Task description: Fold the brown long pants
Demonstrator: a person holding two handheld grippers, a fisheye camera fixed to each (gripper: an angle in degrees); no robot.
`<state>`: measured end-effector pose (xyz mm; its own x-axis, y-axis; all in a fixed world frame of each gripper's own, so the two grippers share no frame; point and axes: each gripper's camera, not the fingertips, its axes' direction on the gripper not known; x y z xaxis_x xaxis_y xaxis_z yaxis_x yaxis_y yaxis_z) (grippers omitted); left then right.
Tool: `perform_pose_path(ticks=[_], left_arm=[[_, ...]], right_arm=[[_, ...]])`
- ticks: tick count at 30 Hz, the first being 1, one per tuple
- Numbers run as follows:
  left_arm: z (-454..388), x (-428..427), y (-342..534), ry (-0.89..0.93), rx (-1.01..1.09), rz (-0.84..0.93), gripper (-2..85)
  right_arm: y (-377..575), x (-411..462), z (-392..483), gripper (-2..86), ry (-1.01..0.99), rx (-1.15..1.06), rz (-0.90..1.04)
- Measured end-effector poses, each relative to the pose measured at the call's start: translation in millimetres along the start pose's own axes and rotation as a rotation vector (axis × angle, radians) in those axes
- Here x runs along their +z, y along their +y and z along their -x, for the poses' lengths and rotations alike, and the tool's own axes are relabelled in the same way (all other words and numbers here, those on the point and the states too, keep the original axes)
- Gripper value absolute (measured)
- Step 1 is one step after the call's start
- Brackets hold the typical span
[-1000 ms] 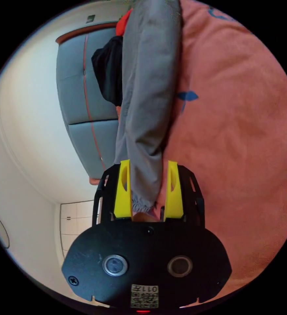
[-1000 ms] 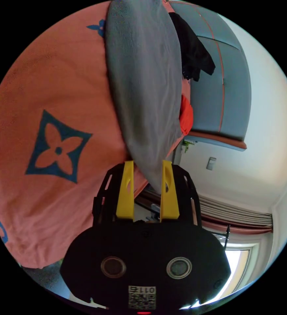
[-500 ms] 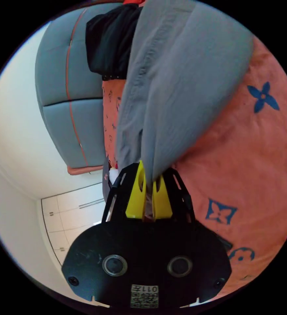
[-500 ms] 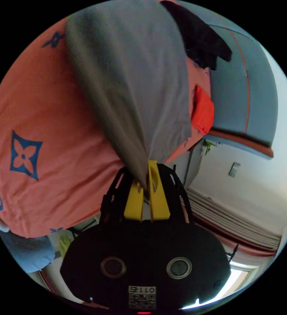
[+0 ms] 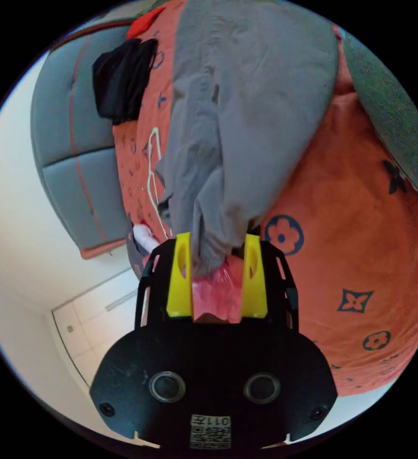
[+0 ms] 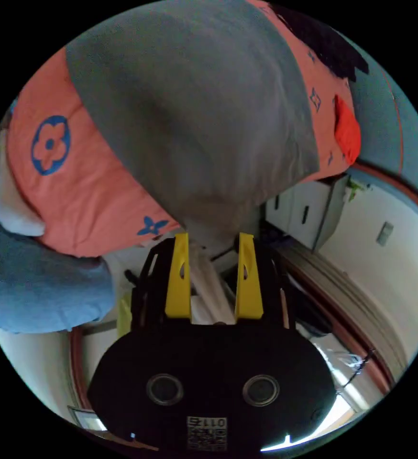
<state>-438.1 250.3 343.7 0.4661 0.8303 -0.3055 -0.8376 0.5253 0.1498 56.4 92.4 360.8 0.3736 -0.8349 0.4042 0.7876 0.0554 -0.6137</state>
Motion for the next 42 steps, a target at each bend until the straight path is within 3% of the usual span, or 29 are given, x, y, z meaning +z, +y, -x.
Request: perform_pose_path(ticks=[6, 8, 10, 13, 17, 22, 27, 29, 31, 32, 36, 39, 40, 42], left_arm=[[77.0, 4.2, 126.4, 0.018, -0.411, -0.035, 5.4], [103.1, 16.8, 152.1, 0.149, -0.553, -0.081, 4.2], [126.0, 38.0, 182.5, 0.366, -0.726, -0.191, 2.9], [128.2, 65.4, 215.9, 0.613, -0.951, -0.359, 2.5], [103.3, 96.0, 241.7, 0.652, -1.086, -0.357, 2.7], [86.6, 109.4, 299.4, 0.642, -1.309, -0.39, 2.1], [142.3, 110.0, 328.9, 0.434, -1.256, -0.394, 0.9], [178.5, 129.2, 328.6, 0.558, -1.197, -0.465, 0.5], [220.9, 177.9, 305.3, 0.952, -1.01, -0.532, 0.3], [227.9, 189.6, 297.1, 1.014, -0.964, -0.527, 0.3], [244.3, 265.5, 254.6, 1.265, -0.84, -0.323, 0.2], [245.5, 298.6, 264.4, 1.004, -0.916, -0.008, 0.2], [242.0, 306.8, 270.0, 0.992, -0.913, 0.059, 0.1], [239.1, 306.0, 281.0, 0.987, -0.899, 0.05, 0.1]], right_arm=[[2.9, -102.7, -22.5, 10.0, -0.007, 0.219, -0.247], [-24.9, -145.7, -20.3, 9.7, -0.042, 0.214, -0.414], [-72.8, -205.3, -11.3, 9.6, -0.182, 0.162, -0.679], [-145.6, -274.6, 5.7, 9.8, -0.381, 0.035, -0.903], [-239.6, -352.2, 30.4, 10.5, -0.587, -0.175, -0.979], [-354.1, -441.4, 92.4, 11.6, -0.564, -0.456, -0.861], [-412.6, -467.7, 141.8, 9.0, -0.531, -0.509, -0.743], [-417.4, -468.7, 151.8, 5.2, -0.537, -0.473, -0.732], [-406.0, -471.0, 153.8, 2.1, -0.6, -0.379, -0.799], [-402.3, -471.6, 154.5, 1.9, -0.61, -0.36, -0.812], [-376.8, -478.0, 165.3, 1.2, -0.57, -0.294, -0.877], [-359.9, -488.1, 174.8, 1.1, -0.474, -0.33, -0.912], [-355.6, -492.3, 175.3, 1.1, -0.448, -0.342, -0.918], [-353.3, -497.5, 170.4, 1.1, -0.44, -0.332, -0.926]])
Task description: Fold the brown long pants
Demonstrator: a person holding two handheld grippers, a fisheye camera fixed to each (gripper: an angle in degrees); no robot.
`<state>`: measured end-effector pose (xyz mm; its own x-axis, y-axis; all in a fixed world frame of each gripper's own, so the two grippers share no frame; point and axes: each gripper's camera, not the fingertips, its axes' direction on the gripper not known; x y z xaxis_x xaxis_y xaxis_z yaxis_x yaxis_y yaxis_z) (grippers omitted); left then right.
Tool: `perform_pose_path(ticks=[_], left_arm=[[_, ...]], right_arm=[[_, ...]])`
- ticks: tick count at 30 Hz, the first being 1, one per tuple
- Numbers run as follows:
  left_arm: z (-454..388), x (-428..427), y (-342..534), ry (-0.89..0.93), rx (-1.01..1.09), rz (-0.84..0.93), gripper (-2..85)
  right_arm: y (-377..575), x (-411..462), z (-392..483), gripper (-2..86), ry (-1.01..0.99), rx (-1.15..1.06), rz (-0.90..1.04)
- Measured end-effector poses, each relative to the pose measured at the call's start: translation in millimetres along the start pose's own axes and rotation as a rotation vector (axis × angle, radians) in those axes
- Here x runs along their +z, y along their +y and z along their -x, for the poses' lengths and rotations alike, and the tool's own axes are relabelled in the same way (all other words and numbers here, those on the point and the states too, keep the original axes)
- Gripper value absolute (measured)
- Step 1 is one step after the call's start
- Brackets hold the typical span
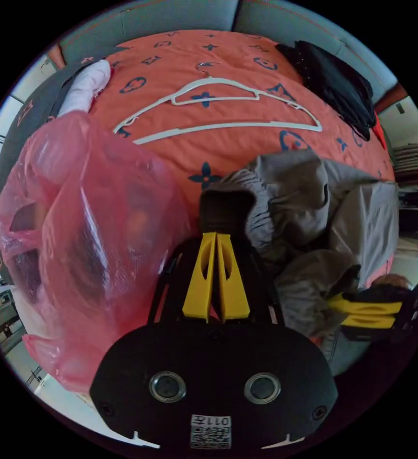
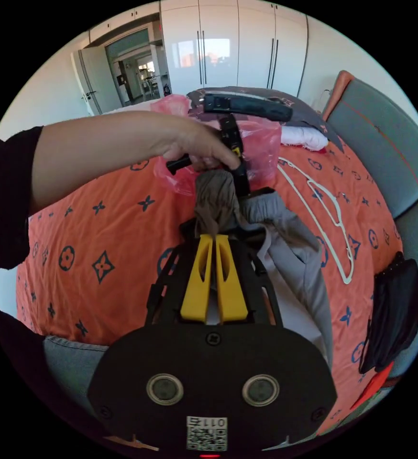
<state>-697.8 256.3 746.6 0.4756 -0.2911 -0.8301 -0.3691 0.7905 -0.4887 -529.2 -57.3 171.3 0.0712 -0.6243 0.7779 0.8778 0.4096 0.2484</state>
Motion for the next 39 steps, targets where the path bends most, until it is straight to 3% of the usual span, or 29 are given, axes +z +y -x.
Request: perform_pose_path(ticks=[3, 5, 11, 13, 15, 16, 17, 18, 19, 23, 25, 28, 31, 35, 38, 39], left_arm=[[8.7, -30.4, 29.6, -0.061, -0.041, -0.159, 0.2], [10.5, -54.3, 51.7, -0.009, -0.023, -0.296, 0.2], [28.6, -88.9, 81.2, 0.289, 0.005, -0.645, 0.2], [44.3, -92.1, 75.7, 0.525, -0.016, -0.789, 0.2], [52.1, -78.9, 52.6, 0.782, 0.01, -0.705, 0.2], [48.6, -64.2, 31.8, 0.82, 0.033, -0.519, 0.2], [45.0, -58.1, 23.9, 0.775, 0.04, -0.426, 0.2], [39.1, -53.7, 18.9, 0.601, 0.011, -0.339, 0.2], [38.4, -58.5, 24.5, 0.457, -0.075, -0.354, 0.2], [20.8, -92.5, 59.0, 0.284, -0.177, -0.516, 0.3], [-22.5, -105.9, 76.2, 0.076, -0.112, -0.515, 0.3], [-85.8, -94.2, 82.8, -0.059, 0.064, -0.459, 0.3], [-142.3, -67.9, 72.0, -0.148, 0.15, -0.483, 0.2], [-184.8, -41.2, 30.5, -0.249, 0.111, -0.524, 0.2], [-153.2, -12.9, -17.7, -0.2, -0.092, -0.296, 0.2], [-130.4, -5.2, -24.2, -0.059, -0.18, -0.215, 0.2]], right_arm=[[-6.9, -12.2, -11.7, 1.1, -0.001, 0.033, -0.012], [-11.3, -23.7, -17.1, 1.1, 0.023, 0.037, -0.043], [-14.8, -87.2, -19.5, 1.2, 0.109, -0.033, -0.23], [-10.1, -102.4, -19.8, 1.3, 0.094, -0.108, -0.268], [-9.0, -105.0, -25.9, 1.4, 0.142, -0.096, -0.248], [-10.1, -101.6, -35.0, 1.5, 0.179, -0.056, -0.209], [-11.2, -98.4, -41.2, 1.6, 0.192, -0.024, -0.189], [-13.3, -89.0, -55.5, 1.7, 0.217, 0.037, -0.17], [-15.9, -75.1, -71.5, 2.1, 0.244, 0.09, -0.147], [-18.2, -11.2, -127.2, 3.8, 0.29, 0.217, 0.097], [-2.5, 10.5, -161.1, 7.7, 0.23, 0.319, 0.214], [24.8, -8.6, -196.7, 16.1, 0.039, 0.487, 0.158], [71.1, -59.8, -211.1, 15.8, -0.105, 0.525, -0.015], [161.4, -121.6, -202.5, 12.0, -0.024, 0.514, -0.15], [256.0, -152.1, -177.7, 8.1, 0.072, 0.481, -0.117], [294.9, -157.8, -169.1, 6.7, 0.15, 0.509, -0.056]])
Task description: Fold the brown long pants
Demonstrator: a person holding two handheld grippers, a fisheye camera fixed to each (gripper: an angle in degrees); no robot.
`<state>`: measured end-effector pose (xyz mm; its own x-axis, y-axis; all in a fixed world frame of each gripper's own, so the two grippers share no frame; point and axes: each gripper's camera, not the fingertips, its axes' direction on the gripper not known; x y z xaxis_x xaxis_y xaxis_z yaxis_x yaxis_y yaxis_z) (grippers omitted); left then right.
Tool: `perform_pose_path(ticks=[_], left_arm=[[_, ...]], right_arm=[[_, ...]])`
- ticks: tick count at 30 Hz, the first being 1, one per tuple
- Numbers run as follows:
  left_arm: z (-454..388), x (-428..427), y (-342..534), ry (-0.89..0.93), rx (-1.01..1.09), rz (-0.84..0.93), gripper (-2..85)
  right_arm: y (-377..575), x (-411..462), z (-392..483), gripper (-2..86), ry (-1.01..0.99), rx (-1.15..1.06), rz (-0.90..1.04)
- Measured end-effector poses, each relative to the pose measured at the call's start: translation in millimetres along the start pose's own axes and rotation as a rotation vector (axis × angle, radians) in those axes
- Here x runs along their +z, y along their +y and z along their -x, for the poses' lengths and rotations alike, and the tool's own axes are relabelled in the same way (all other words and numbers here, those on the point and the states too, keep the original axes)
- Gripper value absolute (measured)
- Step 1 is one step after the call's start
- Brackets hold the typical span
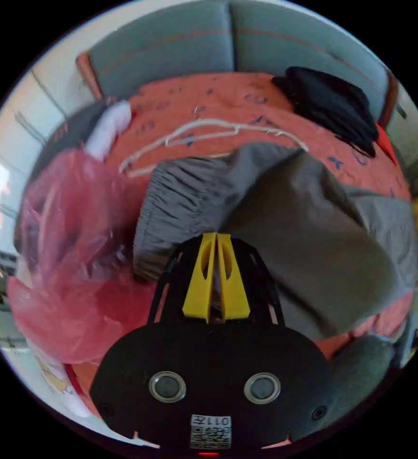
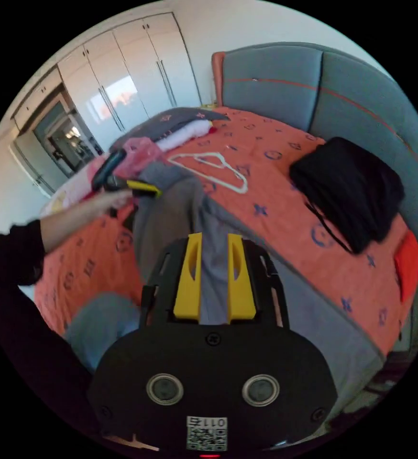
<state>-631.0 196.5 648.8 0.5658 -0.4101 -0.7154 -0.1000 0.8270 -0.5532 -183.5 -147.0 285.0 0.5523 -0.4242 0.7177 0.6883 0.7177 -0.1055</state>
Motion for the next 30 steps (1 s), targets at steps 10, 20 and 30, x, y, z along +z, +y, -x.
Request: perform_pose_path(ticks=[10, 20, 30], left_arm=[[-101.9, -83.7, 39.7, -0.16, 0.222, -0.338, 0.3], [-168.3, -45.8, -29.8, -0.306, 0.31, -0.318, 2.2], [-167.5, 27.6, -81.8, -0.373, 0.136, 0.001, 1.5]], right_arm=[[146.5, -3.0, -103.7, 7.4, 0.443, -0.111, 0.245], [267.2, -64.4, -288.4, 13.1, 0.59, -0.033, 0.488], [365.6, -110.4, -457.3, 11.0, 0.27, 0.221, 0.39]])
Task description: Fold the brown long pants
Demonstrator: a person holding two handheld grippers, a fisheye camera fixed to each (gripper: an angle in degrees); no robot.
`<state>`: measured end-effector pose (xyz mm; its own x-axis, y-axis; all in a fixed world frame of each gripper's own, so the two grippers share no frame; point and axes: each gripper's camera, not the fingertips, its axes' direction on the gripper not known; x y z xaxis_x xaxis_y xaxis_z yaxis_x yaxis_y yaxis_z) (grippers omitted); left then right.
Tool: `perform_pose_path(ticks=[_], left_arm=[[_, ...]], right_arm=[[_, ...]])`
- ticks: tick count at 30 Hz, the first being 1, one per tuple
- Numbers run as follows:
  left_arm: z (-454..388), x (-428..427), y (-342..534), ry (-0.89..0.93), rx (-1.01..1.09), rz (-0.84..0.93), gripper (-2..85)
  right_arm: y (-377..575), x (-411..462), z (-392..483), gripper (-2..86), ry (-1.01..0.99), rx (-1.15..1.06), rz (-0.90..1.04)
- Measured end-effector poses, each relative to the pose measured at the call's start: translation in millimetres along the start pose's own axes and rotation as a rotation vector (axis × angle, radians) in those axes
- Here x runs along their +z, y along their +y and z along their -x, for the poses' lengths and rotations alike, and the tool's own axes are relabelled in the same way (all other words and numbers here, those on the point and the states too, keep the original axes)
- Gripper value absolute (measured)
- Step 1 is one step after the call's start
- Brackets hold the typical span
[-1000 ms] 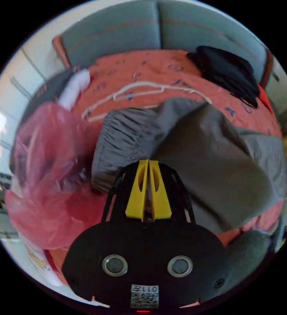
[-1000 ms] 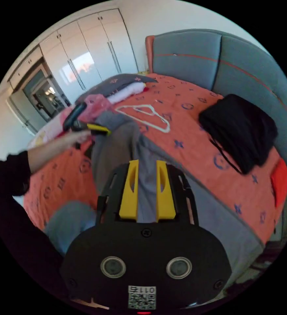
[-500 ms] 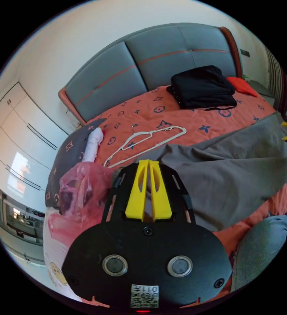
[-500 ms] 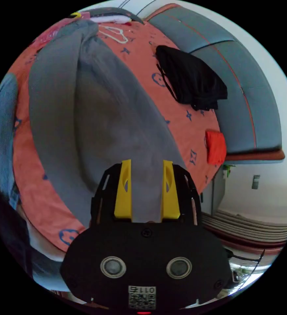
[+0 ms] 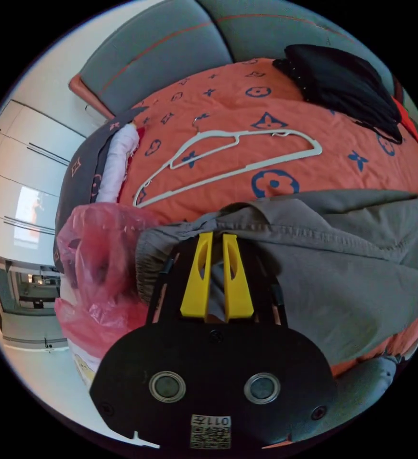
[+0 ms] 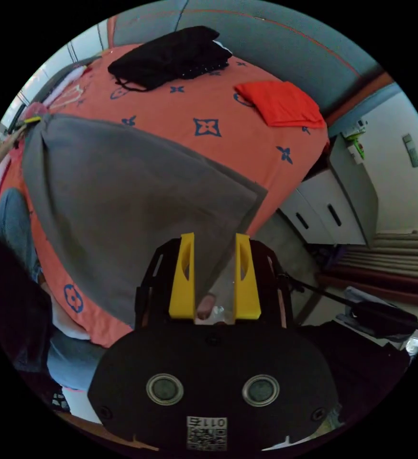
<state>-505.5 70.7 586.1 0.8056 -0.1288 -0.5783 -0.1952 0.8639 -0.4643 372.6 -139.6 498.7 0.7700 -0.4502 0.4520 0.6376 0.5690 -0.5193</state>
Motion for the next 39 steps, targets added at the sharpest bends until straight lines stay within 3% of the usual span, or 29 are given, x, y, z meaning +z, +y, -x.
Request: perform_pose_path(ticks=[6, 14, 20, 29, 32, 39], left_arm=[[-21.1, 16.7, -15.7, -0.048, 0.022, 0.081, 0.4], [-15.8, 25.3, -26.7, -0.015, -0.026, 0.087, 0.0], [10.2, 24.7, -22.6, 0.092, -0.016, 0.064, 0.0], [60.3, 23.9, -8.1, 0.281, -0.049, 0.001, -0.3], [72.5, 24.1, -7.1, 0.313, -0.089, -0.002, -0.3], [79.9, 41.2, -5.9, 0.36, -0.188, 0.056, -0.1]], right_arm=[[19.3, 39.6, -52.0, 8.7, 0.005, 0.005, 0.085], [65.0, 38.0, -91.8, 3.1, 0.024, -0.011, 0.024], [129.5, -13.9, -101.0, 2.2, 0.007, 0.035, -0.07], [234.0, -138.9, -98.5, 1.9, 0.035, 0.223, -0.404], [217.1, -125.1, -133.2, 2.0, -0.047, 0.247, -0.339], [115.3, 34.7, -215.9, 2.9, -0.098, 0.351, 0.125]])
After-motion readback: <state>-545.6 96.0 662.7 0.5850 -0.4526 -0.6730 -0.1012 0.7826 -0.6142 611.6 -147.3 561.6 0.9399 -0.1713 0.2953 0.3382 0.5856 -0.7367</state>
